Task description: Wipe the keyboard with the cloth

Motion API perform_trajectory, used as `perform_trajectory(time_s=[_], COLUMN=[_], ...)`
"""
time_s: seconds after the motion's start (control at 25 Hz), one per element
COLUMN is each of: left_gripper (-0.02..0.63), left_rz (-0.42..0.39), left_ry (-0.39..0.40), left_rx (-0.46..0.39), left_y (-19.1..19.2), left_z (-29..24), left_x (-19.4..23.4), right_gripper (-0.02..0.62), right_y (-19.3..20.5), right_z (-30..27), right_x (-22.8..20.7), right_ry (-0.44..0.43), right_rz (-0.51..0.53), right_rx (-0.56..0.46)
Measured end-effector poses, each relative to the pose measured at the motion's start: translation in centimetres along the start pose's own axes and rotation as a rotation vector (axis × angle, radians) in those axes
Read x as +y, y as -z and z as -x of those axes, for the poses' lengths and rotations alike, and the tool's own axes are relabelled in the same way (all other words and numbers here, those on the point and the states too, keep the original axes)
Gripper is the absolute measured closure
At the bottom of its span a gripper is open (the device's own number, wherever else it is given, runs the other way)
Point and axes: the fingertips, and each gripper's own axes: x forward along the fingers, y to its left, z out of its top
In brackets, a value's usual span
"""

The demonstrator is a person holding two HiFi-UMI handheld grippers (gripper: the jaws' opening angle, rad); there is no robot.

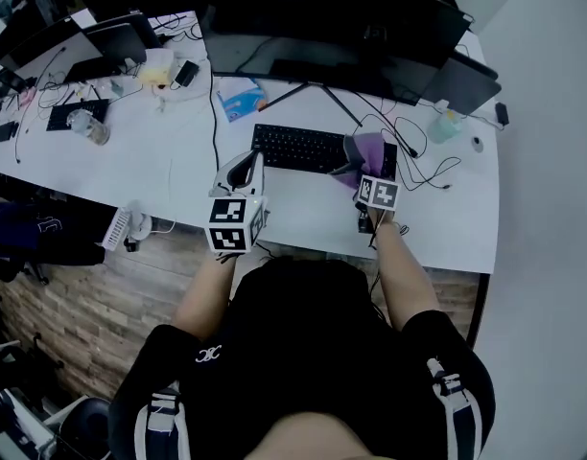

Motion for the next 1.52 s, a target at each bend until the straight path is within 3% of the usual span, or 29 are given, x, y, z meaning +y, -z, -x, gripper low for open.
perform_trajectory(time_s=[0.12, 0.72, 1.08, 1.52], left_gripper=[0.594, 0.594, 0.594, 0.594], left_rz=[0.008, 0.049, 0.071, 0.098], left_ry=[-0.020, -0.154, -0.266, -0.368], left_rx=[-0.002, 0.001, -0.016, -0.013], left_y=[0.4, 3.1, 3.4, 4.2], left_z=[1.0, 6.6, 10.4, 13.4], left_x=[1.4, 7.6, 11.7, 15.0], right_gripper=[0.506, 0.506, 0.506, 0.506], right_y=[-0.1, 0.2, 0.8, 0.1], right_z=[-0.2, -3.3, -5.2, -6.9], right_x=[1.1, 12.8, 22.3, 28.5], right_ry=[0.006, -0.155, -0.271, -0.295], right_rz=[0.008, 0.133, 0.290, 0.370], right_rx=[-0.011, 0.000, 0.035, 0.033])
